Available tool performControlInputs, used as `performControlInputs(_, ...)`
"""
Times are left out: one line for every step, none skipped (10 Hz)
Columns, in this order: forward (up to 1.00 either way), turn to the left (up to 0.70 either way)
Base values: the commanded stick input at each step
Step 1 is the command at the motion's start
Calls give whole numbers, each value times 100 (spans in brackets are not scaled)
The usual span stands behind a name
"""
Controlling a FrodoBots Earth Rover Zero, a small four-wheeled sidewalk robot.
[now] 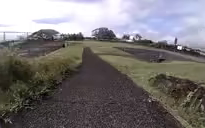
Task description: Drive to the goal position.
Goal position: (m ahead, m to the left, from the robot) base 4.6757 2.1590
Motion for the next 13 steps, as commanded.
performControlInputs(50, 0)
performControlInputs(50, 0)
performControlInputs(50, 0)
performControlInputs(50, 0)
performControlInputs(50, 0)
performControlInputs(50, 0)
performControlInputs(50, 0)
performControlInputs(50, 0)
performControlInputs(50, 0)
performControlInputs(50, 0)
performControlInputs(50, 0)
performControlInputs(50, 0)
performControlInputs(50, 0)
